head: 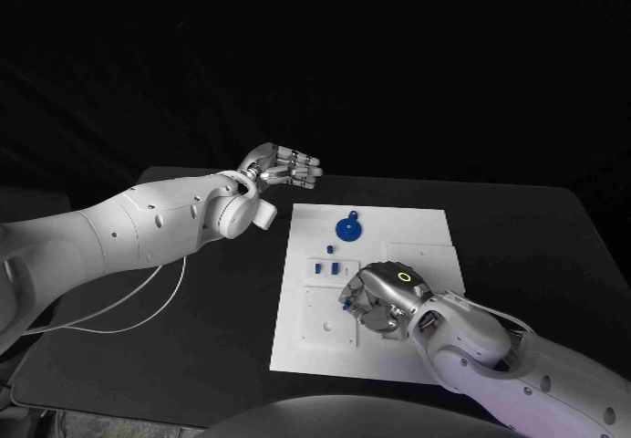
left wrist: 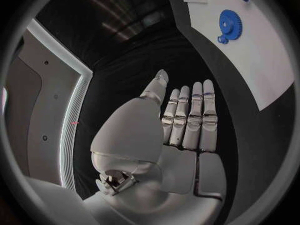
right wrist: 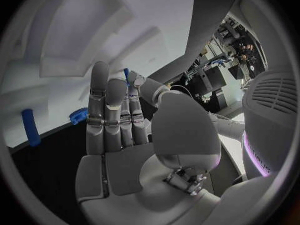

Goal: Assemble the parts on the task board

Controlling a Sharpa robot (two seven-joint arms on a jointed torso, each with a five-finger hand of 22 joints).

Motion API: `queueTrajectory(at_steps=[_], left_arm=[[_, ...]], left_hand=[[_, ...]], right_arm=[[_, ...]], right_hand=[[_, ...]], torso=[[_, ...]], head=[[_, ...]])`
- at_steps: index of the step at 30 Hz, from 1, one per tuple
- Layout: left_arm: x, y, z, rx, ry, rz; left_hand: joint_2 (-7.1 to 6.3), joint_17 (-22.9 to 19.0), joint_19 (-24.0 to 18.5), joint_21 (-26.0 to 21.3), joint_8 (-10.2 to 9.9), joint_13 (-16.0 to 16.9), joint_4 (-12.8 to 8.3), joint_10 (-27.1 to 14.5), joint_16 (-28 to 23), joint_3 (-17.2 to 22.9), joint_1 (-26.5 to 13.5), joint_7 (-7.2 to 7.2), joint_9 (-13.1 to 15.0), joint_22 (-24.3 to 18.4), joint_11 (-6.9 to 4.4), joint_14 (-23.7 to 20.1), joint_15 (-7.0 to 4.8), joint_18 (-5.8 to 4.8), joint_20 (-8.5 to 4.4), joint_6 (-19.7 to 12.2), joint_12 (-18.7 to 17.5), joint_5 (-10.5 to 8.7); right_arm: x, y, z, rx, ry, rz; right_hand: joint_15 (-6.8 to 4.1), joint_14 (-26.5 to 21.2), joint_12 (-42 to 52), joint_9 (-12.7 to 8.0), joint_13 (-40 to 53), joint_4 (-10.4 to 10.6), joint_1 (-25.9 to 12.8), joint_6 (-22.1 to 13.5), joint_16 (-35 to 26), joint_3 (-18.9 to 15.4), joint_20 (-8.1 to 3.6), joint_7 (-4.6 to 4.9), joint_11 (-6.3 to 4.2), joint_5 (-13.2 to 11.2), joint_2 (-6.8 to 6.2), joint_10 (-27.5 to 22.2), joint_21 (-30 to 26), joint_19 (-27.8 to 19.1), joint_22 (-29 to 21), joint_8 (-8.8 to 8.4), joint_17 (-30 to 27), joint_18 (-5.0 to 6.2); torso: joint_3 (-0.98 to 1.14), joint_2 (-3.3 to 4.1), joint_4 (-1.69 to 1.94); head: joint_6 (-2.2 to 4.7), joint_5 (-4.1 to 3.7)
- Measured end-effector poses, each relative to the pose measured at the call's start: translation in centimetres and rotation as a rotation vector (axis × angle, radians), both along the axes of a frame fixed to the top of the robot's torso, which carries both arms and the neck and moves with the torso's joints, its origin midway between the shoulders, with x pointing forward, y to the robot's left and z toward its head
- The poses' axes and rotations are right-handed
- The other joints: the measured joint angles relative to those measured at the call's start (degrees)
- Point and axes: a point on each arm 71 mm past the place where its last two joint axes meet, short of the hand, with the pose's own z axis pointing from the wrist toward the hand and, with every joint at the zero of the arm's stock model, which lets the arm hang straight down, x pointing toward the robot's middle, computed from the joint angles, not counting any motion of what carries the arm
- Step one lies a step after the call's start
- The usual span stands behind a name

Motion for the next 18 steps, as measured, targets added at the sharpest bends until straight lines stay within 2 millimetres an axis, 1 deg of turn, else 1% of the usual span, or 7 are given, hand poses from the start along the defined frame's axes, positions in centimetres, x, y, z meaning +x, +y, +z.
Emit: queueTrajectory(at_steps=[4,6,18], left_arm=[[0.0,0.01,-0.01,0.0,0.0,0.0],[0.0,0.02,-0.01,0.0,0.0,0.0],[0.0,-0.03,-0.02,0.0,0.001,-0.001]], left_hand=[[0.0,0.0,0.0,0.02,0.0,0.0,0.0,-0.01,0.0,0.0,0.0,0.0,0.0,-0.06,0.01,0.0,0.0,0.0,0.0,0.0,0.0,0.0],[0.0,0.0,0.0,0.23,0.0,0.0,0.0,-0.22,0.0,0.0,0.0,0.0,0.0,-0.29,0.21,0.0,0.0,0.0,0.0,0.0,0.0,0.0],[0.0,0.0,0.0,0.23,0.0,0.0,0.0,-0.21,0.0,0.0,0.0,0.0,0.0,-0.31,0.21,0.0,0.0,0.0,0.0,0.0,0.0,0.0]], right_arm=[[-0.01,0.0,-0.05,-0.003,0.002,0.001],[-0.01,0.01,-0.07,-0.005,0.003,0.002],[-0.17,0.46,-0.38,-0.031,-0.001,0.005]], right_hand=[[0.01,0.01,0.0,0.0,0.02,-0.15,0.0,0.0,-0.23,-0.15,0.08,0.0,-0.07,0.0,0.0,-0.07,-0.47,0.08,0.31,0.0,0.07,0.0],[0.01,0.01,0.0,0.0,0.02,-0.15,0.0,0.0,-0.23,-0.15,0.09,0.0,-0.07,0.0,0.0,-0.07,-0.47,0.08,0.36,0.0,0.07,0.0],[0.08,0.08,-0.02,-0.02,0.34,-0.16,-0.01,-0.02,-0.45,-0.16,0.09,0.01,-0.07,-0.01,-0.01,-0.07,-0.67,0.08,0.69,-0.04,0.06,-0.03]], torso=[[-0.01,-0.01,0.0],[-0.01,-0.01,0.0],[-0.04,-0.02,0.03]], head=[[-0.07,0.04],[-0.08,0.04],[-0.19,0.05]])
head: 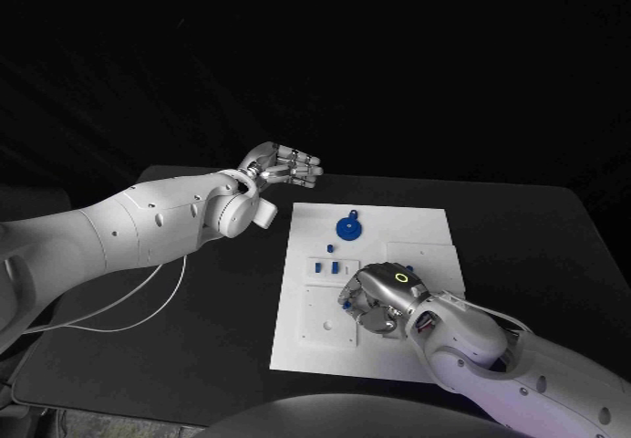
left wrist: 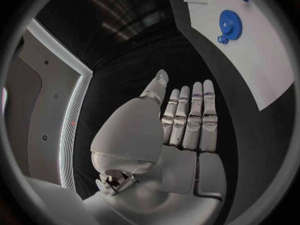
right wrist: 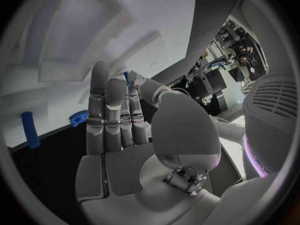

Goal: Assemble the parts on the task board

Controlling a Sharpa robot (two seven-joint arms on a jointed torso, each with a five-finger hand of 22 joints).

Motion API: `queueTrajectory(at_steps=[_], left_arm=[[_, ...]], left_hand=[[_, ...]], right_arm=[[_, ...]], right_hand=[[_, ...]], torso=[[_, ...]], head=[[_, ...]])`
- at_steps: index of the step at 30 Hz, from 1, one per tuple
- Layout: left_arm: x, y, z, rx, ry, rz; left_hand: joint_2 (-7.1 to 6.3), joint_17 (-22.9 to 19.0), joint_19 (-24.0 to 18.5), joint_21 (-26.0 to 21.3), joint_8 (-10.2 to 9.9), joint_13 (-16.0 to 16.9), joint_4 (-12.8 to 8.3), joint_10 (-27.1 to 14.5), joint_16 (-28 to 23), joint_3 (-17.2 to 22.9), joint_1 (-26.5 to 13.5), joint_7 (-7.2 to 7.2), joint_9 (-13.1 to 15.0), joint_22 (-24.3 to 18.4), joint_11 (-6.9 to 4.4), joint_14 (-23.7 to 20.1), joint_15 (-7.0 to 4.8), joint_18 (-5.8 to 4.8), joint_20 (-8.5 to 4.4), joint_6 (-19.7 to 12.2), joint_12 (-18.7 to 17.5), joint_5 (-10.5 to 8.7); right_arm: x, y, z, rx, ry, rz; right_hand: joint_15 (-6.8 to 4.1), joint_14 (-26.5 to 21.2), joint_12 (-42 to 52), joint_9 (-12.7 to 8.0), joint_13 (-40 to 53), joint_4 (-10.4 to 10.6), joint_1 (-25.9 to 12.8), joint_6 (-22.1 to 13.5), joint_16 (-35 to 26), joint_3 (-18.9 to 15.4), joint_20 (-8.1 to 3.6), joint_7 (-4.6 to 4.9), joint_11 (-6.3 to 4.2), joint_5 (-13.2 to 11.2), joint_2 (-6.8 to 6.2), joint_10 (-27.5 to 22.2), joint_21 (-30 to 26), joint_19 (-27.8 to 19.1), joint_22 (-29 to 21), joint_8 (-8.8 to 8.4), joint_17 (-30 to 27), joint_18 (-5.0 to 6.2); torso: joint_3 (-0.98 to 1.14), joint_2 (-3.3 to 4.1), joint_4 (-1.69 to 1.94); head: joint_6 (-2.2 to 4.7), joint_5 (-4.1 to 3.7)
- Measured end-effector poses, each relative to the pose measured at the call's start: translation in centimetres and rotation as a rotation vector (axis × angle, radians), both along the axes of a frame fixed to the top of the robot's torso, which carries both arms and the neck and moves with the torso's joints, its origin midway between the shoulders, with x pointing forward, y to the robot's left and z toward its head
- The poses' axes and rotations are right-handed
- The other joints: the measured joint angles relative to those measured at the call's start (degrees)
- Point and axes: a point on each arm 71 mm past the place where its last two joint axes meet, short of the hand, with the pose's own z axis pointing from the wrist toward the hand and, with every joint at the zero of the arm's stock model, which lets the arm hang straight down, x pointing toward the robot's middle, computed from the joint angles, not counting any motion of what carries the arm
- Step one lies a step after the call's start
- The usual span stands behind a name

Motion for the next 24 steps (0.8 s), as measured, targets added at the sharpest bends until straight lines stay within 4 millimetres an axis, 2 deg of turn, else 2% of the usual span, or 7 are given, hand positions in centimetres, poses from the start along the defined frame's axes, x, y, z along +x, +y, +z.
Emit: queueTrajectory(at_steps=[5,10,13,16,18,19,24], left_arm=[[0.0,-0.02,-0.01,0.0,0.001,-0.001],[0.01,-0.02,-0.02,0.0,0.001,-0.001],[0.01,-0.02,-0.02,0.0,0.002,-0.002],[0.02,0.0,-0.03,0.0,0.003,-0.002],[0.02,0.0,-0.03,0.0,0.003,-0.002],[0.02,0.0,-0.04,0.0,0.004,-0.003],[0.02,0.03,-0.05,0.0,0.006,-0.004]], left_hand=[[0.0,0.0,0.0,0.0,0.0,0.0,0.0,0.0,0.0,0.0,0.0,0.0,0.0,0.0,0.0,0.0,0.0,0.0,0.0,0.0,0.0,0.0],[0.0,0.0,0.0,0.0,0.0,0.0,0.0,0.0,0.0,0.0,0.0,0.0,0.0,-0.17,0.0,0.0,0.0,0.0,0.0,0.0,0.0,0.0],[0.0,0.0,0.0,0.0,0.0,0.0,0.0,0.0,0.0,0.0,0.0,0.0,0.0,-0.25,0.0,0.0,0.0,0.0,0.0,0.0,0.0,0.0],[0.0,0.0,0.0,0.0,0.0,0.0,0.0,0.0,0.0,0.0,0.0,0.0,0.0,-0.25,0.0,0.0,0.0,0.0,0.0,0.0,0.0,0.0],[0.0,0.0,0.0,0.0,0.0,0.0,0.0,0.0,0.0,0.0,0.0,0.0,0.0,-0.25,-0.01,0.0,0.0,0.0,0.0,0.0,0.0,0.0],[0.0,0.0,0.0,0.0,0.0,0.0,0.0,0.0,0.0,0.0,0.0,0.0,0.0,-0.25,0.0,0.0,0.0,0.0,0.0,0.0,0.0,0.0],[0.0,0.0,0.0,0.0,0.0,0.0,0.0,0.0,0.0,0.0,0.0,0.0,0.0,-0.34,0.0,0.0,0.0,-0.01,0.0,0.0,0.0,0.0]], right_arm=[[-0.09,0.2,-0.21,-0.009,-0.003,-0.002],[-0.12,0.24,-0.26,-0.011,-0.006,-0.004],[-0.19,0.2,-0.46,-0.013,-0.002,-0.004],[-0.19,0.11,-0.5,-0.011,0.0,-0.006],[-0.24,0.1,-0.53,-0.007,0.003,-0.005],[-0.26,0.09,-0.55,-0.004,0.005,-0.004],[-0.3,-0.11,-0.62,0.009,0.01,-0.009]], right_hand=[[-0.11,-0.11,-0.06,-0.04,-0.11,0.0,0.0,-0.15,0.0,0.0,0.0,0.02,0.0,0.38,0.0,0.0,0.0,0.0,0.26,-0.17,-0.09,-0.02],[-0.11,-0.12,-0.06,-0.57,-0.17,0.33,-0.38,-1.31,-0.22,-0.33,0.04,0.87,0.04,1.3,-0.38,-0.9,0.0,-0.04,0.69,-0.18,-0.16,-0.04],[0.24,-0.35,0.24,-1.81,-0.38,0.71,-1.24,-4.31,-0.22,-1.52,0.5,1.61,1.11,3.01,-1.36,-4.8,0.0,-0.51,1.12,-0.1,-0.23,0.22],[1.11,-0.26,0.5,-3.1,-0.19,0.72,-1.43,-6.1,-0.22,-2.95,1.24,2.02,1.9,4.22,-2.92,-8.06,0.0,-0.4,1.43,0.06,-0.23,1.58],[1.4,-0.27,0.26,-3.59,-0.33,0.66,-1.37,-7.02,-0.22,-3.97,1.63,2.24,2.47,4.9,-3.66,-10.35,0.0,-0.19,1.44,0.06,-0.23,1.89],[1.58,-0.33,0.12,-3.78,-0.71,0.63,-1.28,-7.88,-0.22,-4.78,1.85,2.12,3.11,5.33,-3.82,-11.76,-0.25,0.03,1.44,0.05,-0.23,1.9],[2.55,-0.66,0.11,-3.87,-0.53,0.48,0.26,-10.28,0.12,-10.04,3.09,1.34,4.15,6.31,-4.59,-15.91,-1.79,0.85,0.58,0.05,-0.42,3.19]], torso=[[0.0,0.0,0.01],[0.0,0.0,0.01],[0.0,0.0,0.0],[0.01,0.0,-0.01],[0.01,0.0,-0.02],[0.01,0.0,-0.02],[0.04,0.0,-0.03]], head=[[-0.11,0.0],[-0.11,-0.01],[-0.07,-0.01],[-0.06,0.02],[-0.06,0.03],[-0.06,0.03],[0.01,-0.08]])
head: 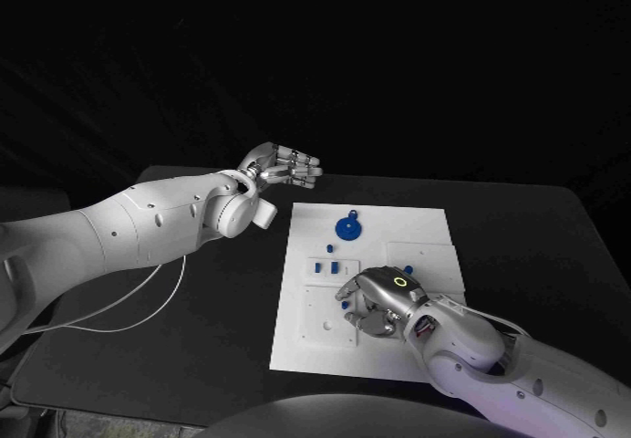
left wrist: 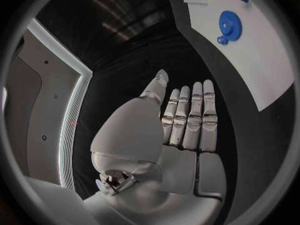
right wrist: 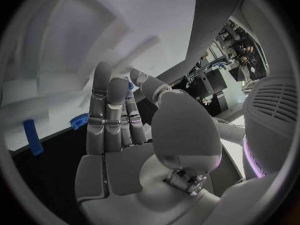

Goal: Assemble the parts on the task board

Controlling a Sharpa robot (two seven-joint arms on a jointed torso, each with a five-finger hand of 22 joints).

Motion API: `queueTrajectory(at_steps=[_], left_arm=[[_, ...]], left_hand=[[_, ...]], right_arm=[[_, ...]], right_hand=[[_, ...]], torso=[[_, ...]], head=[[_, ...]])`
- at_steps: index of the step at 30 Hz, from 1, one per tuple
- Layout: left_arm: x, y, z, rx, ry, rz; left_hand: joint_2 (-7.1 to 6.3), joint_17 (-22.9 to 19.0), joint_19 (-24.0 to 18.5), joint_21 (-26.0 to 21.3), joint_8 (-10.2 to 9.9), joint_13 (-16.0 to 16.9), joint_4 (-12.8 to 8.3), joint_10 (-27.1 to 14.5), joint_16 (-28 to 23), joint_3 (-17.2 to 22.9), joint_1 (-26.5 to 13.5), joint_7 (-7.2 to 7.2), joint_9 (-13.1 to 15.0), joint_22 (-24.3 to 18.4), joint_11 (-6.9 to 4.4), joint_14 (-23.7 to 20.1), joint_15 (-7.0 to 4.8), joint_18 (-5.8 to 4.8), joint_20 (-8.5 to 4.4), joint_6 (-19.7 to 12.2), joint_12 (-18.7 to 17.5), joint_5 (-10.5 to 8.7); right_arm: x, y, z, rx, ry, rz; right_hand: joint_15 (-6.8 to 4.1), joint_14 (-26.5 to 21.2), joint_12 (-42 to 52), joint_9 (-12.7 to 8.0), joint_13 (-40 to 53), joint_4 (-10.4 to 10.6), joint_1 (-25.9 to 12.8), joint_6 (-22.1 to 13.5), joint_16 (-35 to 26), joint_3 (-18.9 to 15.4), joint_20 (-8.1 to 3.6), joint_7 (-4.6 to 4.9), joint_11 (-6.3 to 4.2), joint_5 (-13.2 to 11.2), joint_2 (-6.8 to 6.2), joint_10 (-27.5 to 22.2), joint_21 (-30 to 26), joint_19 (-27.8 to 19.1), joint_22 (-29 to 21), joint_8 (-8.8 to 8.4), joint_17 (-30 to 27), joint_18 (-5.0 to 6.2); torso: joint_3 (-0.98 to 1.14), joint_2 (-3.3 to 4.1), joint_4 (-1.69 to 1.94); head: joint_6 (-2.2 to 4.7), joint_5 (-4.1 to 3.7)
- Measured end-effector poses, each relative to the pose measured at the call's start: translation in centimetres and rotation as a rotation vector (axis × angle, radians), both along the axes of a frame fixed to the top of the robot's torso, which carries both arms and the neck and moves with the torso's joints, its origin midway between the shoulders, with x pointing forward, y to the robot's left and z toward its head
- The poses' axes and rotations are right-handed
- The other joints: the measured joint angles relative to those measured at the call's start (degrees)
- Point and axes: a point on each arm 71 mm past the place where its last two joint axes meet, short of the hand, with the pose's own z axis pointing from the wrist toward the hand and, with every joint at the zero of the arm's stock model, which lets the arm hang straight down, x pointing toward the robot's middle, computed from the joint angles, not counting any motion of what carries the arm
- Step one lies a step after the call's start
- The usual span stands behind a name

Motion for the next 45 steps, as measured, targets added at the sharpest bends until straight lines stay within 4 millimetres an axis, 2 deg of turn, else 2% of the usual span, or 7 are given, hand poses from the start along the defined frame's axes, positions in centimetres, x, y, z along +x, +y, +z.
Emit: queueTrajectory(at_steps=[11,21,27,35,37,41,45], left_arm=[[0.0,0.2,-0.1,0.001,0.007,-0.003],[0.0,0.3,-0.1,0.002,0.01,-0.005],[0.0,0.3,-0.2,0.002,0.012,-0.008],[0.0,0.4,-0.2,0.003,0.014,-0.01],[0.0,0.4,-0.3,0.003,0.014,-0.01],[0.0,0.4,-0.3,0.003,0.015,-0.011],[0.0,0.4,-0.3,0.003,0.016,-0.012]], left_hand=[[0.0,0.0,0.0,0.0,0.0,0.0,0.0,0.0,0.0,0.0,0.0,0.0,0.0,0.0,0.0,0.0,0.0,0.01,0.0,0.0,0.0,0.0],[0.0,0.0,0.0,0.0,0.0,0.0,0.0,0.0,0.0,0.0,0.0,0.0,0.0,0.01,0.0,0.0,0.0,0.0,0.0,0.0,0.0,0.0],[0.0,0.0,0.0,0.0,0.0,0.0,0.0,0.0,0.0,0.0,0.0,0.0,0.0,-0.19,0.0,0.0,0.0,0.0,0.0,0.0,0.0,0.0],[0.0,0.0,0.0,0.0,0.0,0.0,0.0,0.0,0.0,0.0,0.0,0.0,0.0,-0.19,0.0,0.0,0.0,0.0,0.0,0.0,0.0,0.0],[0.0,0.0,0.0,0.0,0.0,0.0,0.0,0.0,0.0,0.0,0.0,0.0,0.0,-0.19,0.0,0.0,0.0,0.0,0.0,0.0,0.0,0.0],[0.0,0.0,0.0,0.0,0.0,0.0,0.0,0.0,0.0,0.0,0.0,0.0,0.0,-0.19,0.0,0.0,0.0,0.0,0.0,0.0,0.0,0.0],[0.0,0.0,0.0,0.0,0.0,0.0,0.0,0.0,0.0,0.0,0.0,0.0,0.0,-0.18,0.0,0.0,0.0,0.0,0.0,0.0,0.0,0.0]], right_arm=[[-0.1,-1.0,1.2,0.049,-0.021,-0.023],[3.2,-4.3,5.9,0.091,-0.089,-0.117],[4.9,-6.7,7.8,0.062,-0.084,-0.165],[5.5,-8.3,7.6,-0.007,-0.042,-0.191],[5.7,-8.6,7.4,-0.03,-0.03,-0.198],[5.9,-9.2,6.9,-0.07,-0.008,-0.21],[6.0,-9.6,6.5,-0.099,0.01,-0.219]], right_hand=[[0.12,-0.1,-0.15,0.0,0.01,0.47,1.17,-0.29,0.13,-2.75,0.6,0.04,0.14,0.44,0.02,-1.28,-1.56,0.58,-0.79,0.0,-0.46,0.86],[0.11,-0.09,-0.15,0.01,0.01,0.9,-0.07,-0.21,0.89,0.53,0.24,0.12,-0.89,0.8,0.2,2.62,-1.7,0.94,0.11,0.0,-0.15,0.86],[0.1,-0.09,-0.15,0.01,0.05,0.63,0.06,-1.69,1.35,-4.87,0.38,-0.25,-0.42,1.77,0.44,1.8,-2.54,1.27,-0.27,-0.01,0.08,0.85],[0.09,-0.08,-0.15,0.01,0.05,1.55,0.87,-2.8,1.45,-10.47,0.47,-1.18,-0.17,1.75,1.25,0.25,-4.9,2.77,-2.27,-0.01,0.08,0.82],[0.08,-0.08,-0.15,0.01,0.05,1.99,0.87,-3.09,1.44,-10.9,0.46,-1.46,-0.17,0.82,1.25,0.25,-5.2,2.77,-2.55,-0.01,0.07,0.8],[0.08,-0.08,-0.15,0.01,0.04,3.19,1.48,-3.09,1.44,-12.1,0.66,-1.46,-0.17,-4.78,1.3,0.25,-6.17,2.98,-3.45,-0.01,0.02,0.15],[0.08,-0.08,-0.15,0.01,0.1,3.8,1.86,-3.09,1.44,-12.38,0.57,-1.46,-0.17,-5.11,1.16,0.25,-6.65,3.08,-4.03,-0.01,-0.1,-0.01]], torso=[[0.04,0.0,-0.03],[0.0,-0.08,-0.09],[-0.02,-0.08,-0.16],[0.0,-0.09,-0.16],[0.0,-0.08,-0.16],[-0.03,-0.04,-0.13],[-0.03,-0.01,-0.13]], head=[[0.54,-0.52],[1.68,-1.87],[2.25,-2.37],[2.38,-2.54],[2.39,-2.56],[2.33,-2.6],[2.22,-2.6]])
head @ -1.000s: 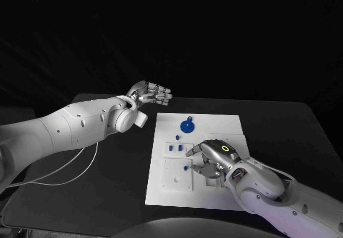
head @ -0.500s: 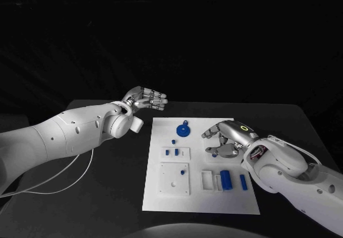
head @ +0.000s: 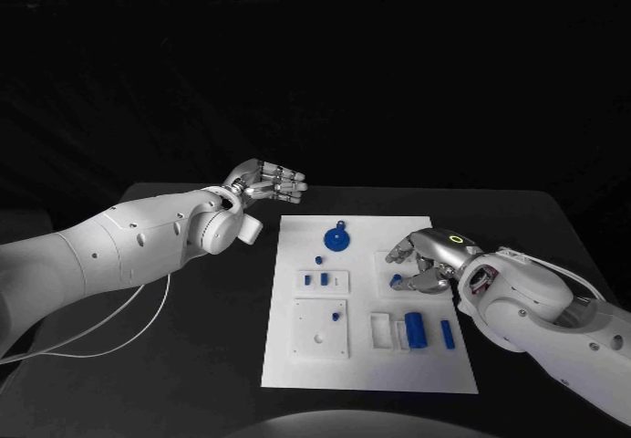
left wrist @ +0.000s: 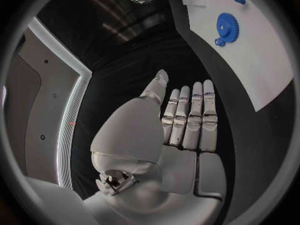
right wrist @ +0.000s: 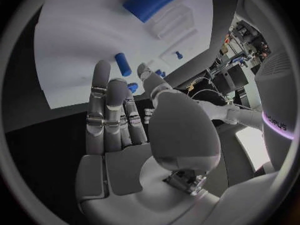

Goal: Assemble the parts on the task board

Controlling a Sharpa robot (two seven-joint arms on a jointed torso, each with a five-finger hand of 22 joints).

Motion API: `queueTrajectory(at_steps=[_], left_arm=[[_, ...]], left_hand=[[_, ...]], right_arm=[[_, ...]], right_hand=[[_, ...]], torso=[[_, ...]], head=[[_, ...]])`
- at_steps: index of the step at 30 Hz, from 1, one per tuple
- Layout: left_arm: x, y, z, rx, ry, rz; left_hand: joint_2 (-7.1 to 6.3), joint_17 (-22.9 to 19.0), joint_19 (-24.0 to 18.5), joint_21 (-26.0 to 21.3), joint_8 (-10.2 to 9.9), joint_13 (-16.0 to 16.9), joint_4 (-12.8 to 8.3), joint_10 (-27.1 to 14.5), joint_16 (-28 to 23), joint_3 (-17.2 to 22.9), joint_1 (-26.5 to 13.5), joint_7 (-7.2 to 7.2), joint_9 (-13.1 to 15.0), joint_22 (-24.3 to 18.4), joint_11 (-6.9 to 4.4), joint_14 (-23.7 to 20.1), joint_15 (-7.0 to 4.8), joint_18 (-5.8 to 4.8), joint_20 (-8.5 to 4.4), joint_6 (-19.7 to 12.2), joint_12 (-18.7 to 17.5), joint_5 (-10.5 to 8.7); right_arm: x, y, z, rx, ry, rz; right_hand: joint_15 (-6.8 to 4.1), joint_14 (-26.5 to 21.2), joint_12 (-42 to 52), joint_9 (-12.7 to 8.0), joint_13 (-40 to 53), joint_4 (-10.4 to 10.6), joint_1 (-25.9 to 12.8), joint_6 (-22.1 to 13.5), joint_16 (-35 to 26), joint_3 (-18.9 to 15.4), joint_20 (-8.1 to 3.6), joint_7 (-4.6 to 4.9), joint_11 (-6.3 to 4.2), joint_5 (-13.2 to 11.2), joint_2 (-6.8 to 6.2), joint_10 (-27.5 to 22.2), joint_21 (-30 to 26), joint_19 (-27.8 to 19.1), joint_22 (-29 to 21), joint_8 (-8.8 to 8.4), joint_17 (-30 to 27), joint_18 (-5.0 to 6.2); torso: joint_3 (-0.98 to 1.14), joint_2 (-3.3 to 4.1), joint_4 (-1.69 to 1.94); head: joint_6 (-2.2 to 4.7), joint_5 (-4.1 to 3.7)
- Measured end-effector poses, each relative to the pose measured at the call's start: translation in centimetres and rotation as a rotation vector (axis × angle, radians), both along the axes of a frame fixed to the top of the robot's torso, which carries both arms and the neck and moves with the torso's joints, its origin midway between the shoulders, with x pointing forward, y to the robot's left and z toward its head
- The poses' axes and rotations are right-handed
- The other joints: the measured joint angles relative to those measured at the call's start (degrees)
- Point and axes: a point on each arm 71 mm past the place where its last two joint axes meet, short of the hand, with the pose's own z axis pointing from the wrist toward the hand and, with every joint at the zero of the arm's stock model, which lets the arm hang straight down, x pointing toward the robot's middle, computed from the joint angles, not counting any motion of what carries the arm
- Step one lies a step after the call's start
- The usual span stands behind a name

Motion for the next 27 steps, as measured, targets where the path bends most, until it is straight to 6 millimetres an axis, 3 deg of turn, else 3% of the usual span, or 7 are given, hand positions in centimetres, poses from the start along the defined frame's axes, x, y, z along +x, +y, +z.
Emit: queueTrajectory(at_steps=[6,9,12,16,20,27], left_arm=[[0.0,0.0,0.0,0.0,0.001,-0.001],[0.0,0.1,0.0,0.001,0.001,0.0],[0.0,0.1,-0.1,0.001,0.002,0.0],[0.0,0.1,-0.1,0.001,0.002,0.0],[0.0,0.2,-0.1,0.002,0.002,0.0],[0.0,0.2,-0.1,0.002,0.003,0.001]], left_hand=[[0.0,0.0,0.0,0.0,0.0,0.0,0.0,0.0,0.0,0.0,0.0,0.0,0.0,0.0,0.0,0.0,0.0,0.0,0.0,0.0,0.0,0.0],[0.0,0.0,0.0,0.0,0.0,0.0,0.0,0.0,0.0,0.0,0.0,0.0,0.0,0.0,0.0,0.0,0.0,0.0,0.0,0.0,0.0,0.0],[0.09,0.0,0.0,0.0,0.0,0.0,0.09,0.0,0.0,-0.09,-0.09,0.0,0.0,-0.1,0.0,0.0,0.0,0.0,0.0,0.0,0.0,0.0],[0.21,0.0,0.0,0.0,0.0,0.0,0.16,0.0,0.0,-0.16,-0.22,0.0,0.0,-0.17,0.0,0.0,0.0,0.0,0.0,0.0,0.0,0.0],[0.21,0.0,0.0,0.0,0.0,0.0,0.16,0.0,0.0,-0.16,-0.21,0.0,0.0,-0.17,0.0,0.0,0.0,0.0,0.0,0.0,0.0,0.0],[0.44,0.0,0.0,0.0,0.0,0.0,0.16,0.0,0.0,-0.16,0.01,0.0,0.0,-0.22,0.0,0.0,0.0,0.0,0.0,0.0,0.0,0.0]], right_arm=[[-0.1,0.1,-0.6,-0.024,0.026,-0.001],[0.0,0.0,-0.8,-0.033,0.033,-0.006],[0.1,-0.1,-1.0,-0.041,0.036,-0.014],[0.1,-0.1,-1.2,-0.043,0.037,-0.016],[0.1,0.1,-1.2,-0.043,0.037,-0.015],[0.1,0.2,-1.2,-0.043,0.033,-0.013]], right_hand=[[0.0,0.0,0.0,0.0,0.0,-0.32,0.3,0.09,0.0,0.86,-0.11,0.09,-0.63,0.45,0.3,1.3,0.0,0.11,-0.3,0.0,0.0,-0.01],[0.0,0.0,0.0,-0.05,0.0,-1.5,0.2,0.46,0.0,5.43,-0.2,0.44,-0.97,-0.7,0.91,3.5,0.01,0.2,0.08,0.0,0.0,-0.03],[-0.05,0.04,0.0,-0.05,0.0,-2.0,-1.35,1.19,0.23,11.0,-0.61,1.16,-1.49,-0.88,0.73,5.06,1.15,0.18,1.27,0.0,0.07,-0.05],[-0.18,0.18,0.0,-0.05,-0.01,-1.88,-1.76,2.46,0.22,14.44,-0.86,1.75,-2.07,-0.88,0.83,7.01,1.91,-0.02,2.22,0.0,0.22,-0.91],[-0.72,0.27,0.0,-0.04,-0.01,-1.63,-2.21,4.83,0.51,16.43,-1.25,2.02,-2.57,-0.88,1.28,9.59,2.45,-0.42,2.98,0.13,0.38,-0.97],[-1.58,0.11,0.0,0.01,-0.01,-1.36,-2.12,7.3,0.5,16.68,-2.06,1.72,-3.48,-0.88,2.27,12.14,2.88,-0.84,3.93,0.13,0.73,-1.48]], torso=[[0.03,0.01,0.06],[0.03,0.02,0.06],[0.02,0.01,0.08],[0.01,0.01,0.07],[0.01,0.01,0.07],[0.0,0.01,0.06]], head=[[-0.09,0.04],[-0.13,0.04],[-0.19,0.04],[-0.3,0.08],[-0.36,0.08],[-0.58,0.09]])
